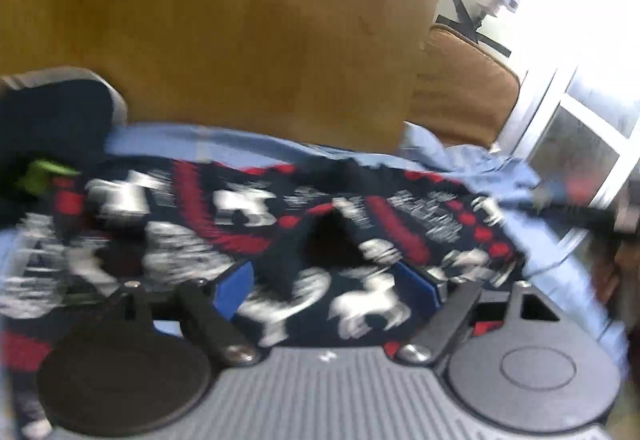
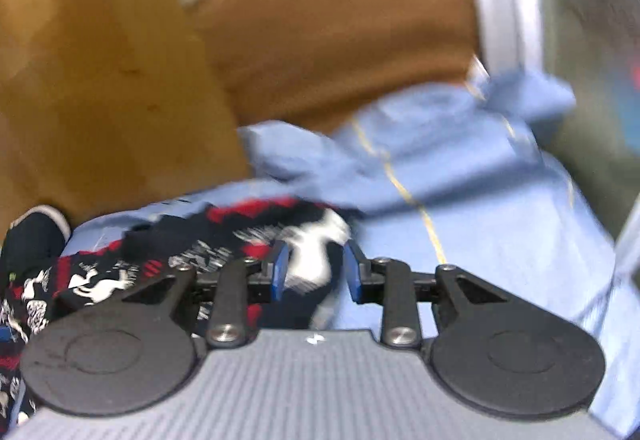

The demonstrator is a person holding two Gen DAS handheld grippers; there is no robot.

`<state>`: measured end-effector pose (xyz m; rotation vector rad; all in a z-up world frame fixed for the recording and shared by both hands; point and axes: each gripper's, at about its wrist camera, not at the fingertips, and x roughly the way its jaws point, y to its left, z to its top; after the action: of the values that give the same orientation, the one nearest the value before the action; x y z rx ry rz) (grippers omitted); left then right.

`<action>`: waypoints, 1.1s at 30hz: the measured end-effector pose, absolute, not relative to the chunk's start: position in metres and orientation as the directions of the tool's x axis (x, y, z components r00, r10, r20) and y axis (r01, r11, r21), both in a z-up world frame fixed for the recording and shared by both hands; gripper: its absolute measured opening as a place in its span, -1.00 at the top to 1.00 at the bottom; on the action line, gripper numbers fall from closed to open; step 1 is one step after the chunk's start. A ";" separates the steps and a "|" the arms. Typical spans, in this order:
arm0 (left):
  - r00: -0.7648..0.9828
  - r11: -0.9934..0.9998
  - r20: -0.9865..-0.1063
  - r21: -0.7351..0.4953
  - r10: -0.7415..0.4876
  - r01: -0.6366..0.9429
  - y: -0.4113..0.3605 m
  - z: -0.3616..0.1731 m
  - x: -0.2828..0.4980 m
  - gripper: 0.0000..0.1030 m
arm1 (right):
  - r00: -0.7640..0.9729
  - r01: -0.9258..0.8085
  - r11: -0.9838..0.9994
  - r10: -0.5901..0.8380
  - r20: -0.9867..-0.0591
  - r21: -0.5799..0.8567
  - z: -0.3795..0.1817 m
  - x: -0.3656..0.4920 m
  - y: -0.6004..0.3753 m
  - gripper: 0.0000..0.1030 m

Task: Fold small clothes

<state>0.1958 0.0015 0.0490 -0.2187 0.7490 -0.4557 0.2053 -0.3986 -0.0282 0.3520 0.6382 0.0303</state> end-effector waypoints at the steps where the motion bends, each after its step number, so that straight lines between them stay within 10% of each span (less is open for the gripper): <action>1: 0.620 0.863 -0.603 -0.398 -0.502 0.311 -0.004 0.046 0.207 -0.56 | 0.799 0.097 0.928 0.143 -0.584 0.359 -0.037 0.209 -0.396 0.32; 8: 0.571 0.800 -0.616 -0.586 -0.542 0.128 -0.022 0.012 0.273 -0.51 | 0.801 0.078 0.847 0.262 -0.539 0.526 -0.062 0.203 -0.399 0.14; 11: 0.571 0.822 -0.652 -0.565 -0.499 0.074 -0.023 0.000 0.287 0.85 | 0.816 0.016 0.811 0.327 -0.476 0.585 -0.064 0.200 -0.397 0.11; 15: 0.721 0.903 -0.577 -0.396 -0.384 0.164 -0.031 0.022 0.264 0.85 | 0.816 0.004 0.901 0.247 -0.522 0.433 -0.063 0.200 -0.375 0.71; 21: 0.867 0.983 -0.487 0.080 -0.105 0.164 -0.069 0.024 0.228 0.84 | 0.849 -0.066 0.972 0.174 -0.499 0.227 -0.054 0.192 -0.334 0.56; 25: 0.804 0.988 -0.593 0.089 -0.051 0.128 -0.068 -0.004 0.244 0.68 | 0.865 -0.087 0.990 0.131 -0.484 0.112 -0.045 0.182 -0.320 0.35; 33: 0.879 0.992 -0.466 0.025 -0.099 0.125 -0.062 0.029 0.230 0.68 | 0.733 -0.317 0.904 0.425 -0.531 0.287 -0.020 0.204 -0.285 0.43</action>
<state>0.2304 -0.0622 0.0292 0.0547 0.4829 -0.1168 0.2037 -0.2849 -0.0203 0.1821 0.6266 0.4102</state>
